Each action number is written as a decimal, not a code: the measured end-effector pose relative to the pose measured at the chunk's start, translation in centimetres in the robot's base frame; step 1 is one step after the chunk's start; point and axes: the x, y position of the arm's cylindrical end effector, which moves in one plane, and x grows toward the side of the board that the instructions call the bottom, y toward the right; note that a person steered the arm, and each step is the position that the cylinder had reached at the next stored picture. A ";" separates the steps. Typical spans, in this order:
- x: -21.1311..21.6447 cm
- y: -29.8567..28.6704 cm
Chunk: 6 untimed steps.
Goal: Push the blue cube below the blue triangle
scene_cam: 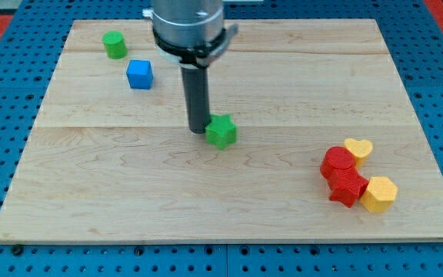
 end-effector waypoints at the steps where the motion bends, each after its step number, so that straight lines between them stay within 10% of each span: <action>1: 0.3 7.0; 3: 3.1 12.7; 6: -6.5 -17.6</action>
